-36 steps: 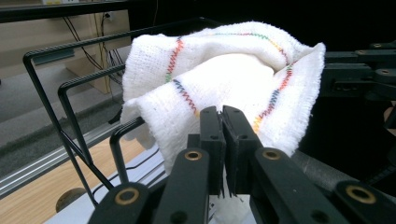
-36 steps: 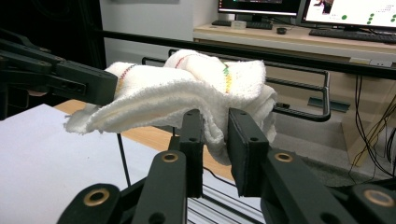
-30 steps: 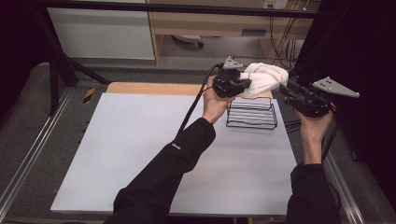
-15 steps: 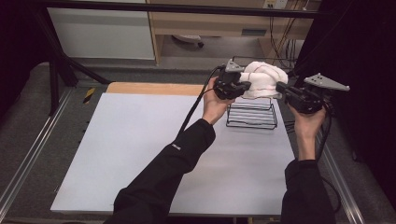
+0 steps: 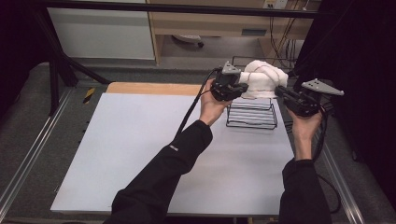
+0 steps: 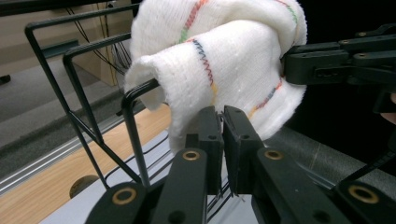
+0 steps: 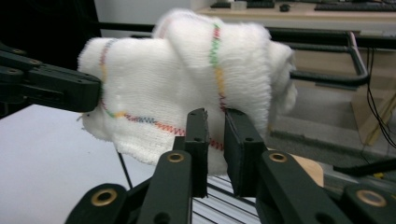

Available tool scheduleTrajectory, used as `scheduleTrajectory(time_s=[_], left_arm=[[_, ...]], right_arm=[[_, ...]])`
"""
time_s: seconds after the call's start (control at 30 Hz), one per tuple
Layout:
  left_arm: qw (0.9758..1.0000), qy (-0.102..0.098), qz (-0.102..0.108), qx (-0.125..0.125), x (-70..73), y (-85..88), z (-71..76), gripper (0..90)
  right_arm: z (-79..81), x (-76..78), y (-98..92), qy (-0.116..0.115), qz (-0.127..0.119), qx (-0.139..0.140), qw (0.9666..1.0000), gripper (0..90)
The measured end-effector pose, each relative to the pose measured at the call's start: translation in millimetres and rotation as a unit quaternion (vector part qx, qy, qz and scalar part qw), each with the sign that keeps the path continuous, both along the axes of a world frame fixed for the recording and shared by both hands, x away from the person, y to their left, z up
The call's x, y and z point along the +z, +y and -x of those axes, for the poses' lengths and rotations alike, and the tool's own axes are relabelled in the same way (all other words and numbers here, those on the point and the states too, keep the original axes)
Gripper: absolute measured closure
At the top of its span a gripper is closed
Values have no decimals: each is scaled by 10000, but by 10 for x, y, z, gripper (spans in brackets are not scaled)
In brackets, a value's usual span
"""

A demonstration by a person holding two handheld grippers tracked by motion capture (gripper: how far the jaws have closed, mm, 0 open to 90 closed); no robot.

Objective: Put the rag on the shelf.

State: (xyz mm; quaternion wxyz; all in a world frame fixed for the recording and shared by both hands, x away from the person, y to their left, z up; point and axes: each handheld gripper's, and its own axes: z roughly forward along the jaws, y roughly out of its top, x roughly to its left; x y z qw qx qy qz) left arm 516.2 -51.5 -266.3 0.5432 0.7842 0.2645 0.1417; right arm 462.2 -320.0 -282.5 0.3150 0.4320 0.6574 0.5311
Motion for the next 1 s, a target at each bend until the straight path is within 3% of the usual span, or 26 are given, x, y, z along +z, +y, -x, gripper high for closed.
scheduleTrajectory(time_s=[0.17, 0.37, 0.5, 0.63, 0.7, 0.9, 1.0], left_arm=[[9999, -99, 41, -32, 26, 199, 123, 763], [9999, -104, 70, -22, -63, 584, 313, 556], [10000, -20, -26, 65, -251, 906, 444, 413], [9996, 213, -113, 159, -495, 1262, 544, 293], [9989, 350, -220, 226, -619, 1449, 588, 245], [9967, 594, -285, 482, -964, 2020, 787, 132], [9948, 729, -330, 631, -1114, 2283, 892, 90]], right_arm=[[136, 67, 51, -245, -59, 266, 9993, 607], [324, 96, 228, -206, -87, 588, 9980, 348], [420, -7, 396, -43, -91, 861, 9962, 200], [478, -161, 545, 105, -67, 1064, 9942, 113], [498, -243, 604, 227, -51, 1157, 9930, 85], [527, -523, 708, 659, -106, 1268, 9897, 21], [557, -677, 749, 759, -118, 1339, 9880, 13]])
